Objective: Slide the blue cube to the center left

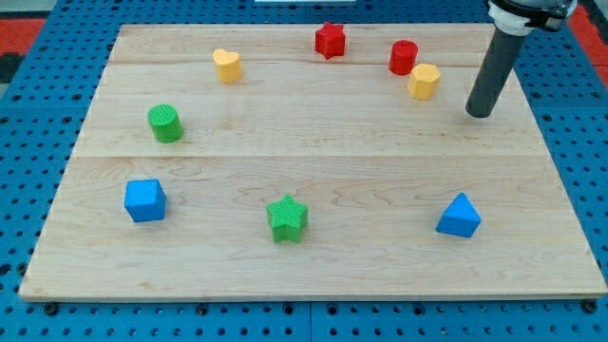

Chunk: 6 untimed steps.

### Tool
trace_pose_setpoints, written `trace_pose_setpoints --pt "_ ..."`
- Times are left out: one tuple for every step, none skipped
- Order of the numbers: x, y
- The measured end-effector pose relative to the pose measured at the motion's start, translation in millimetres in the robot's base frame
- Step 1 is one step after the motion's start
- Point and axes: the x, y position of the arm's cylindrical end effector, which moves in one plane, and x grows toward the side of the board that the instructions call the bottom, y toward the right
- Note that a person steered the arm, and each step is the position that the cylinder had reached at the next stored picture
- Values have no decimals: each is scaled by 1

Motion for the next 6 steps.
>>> trace_pose_setpoints --pt "18 0" --pt "46 -18" --pt "64 -53" --pt "93 -128" --pt "95 -243" --pt "83 -292"
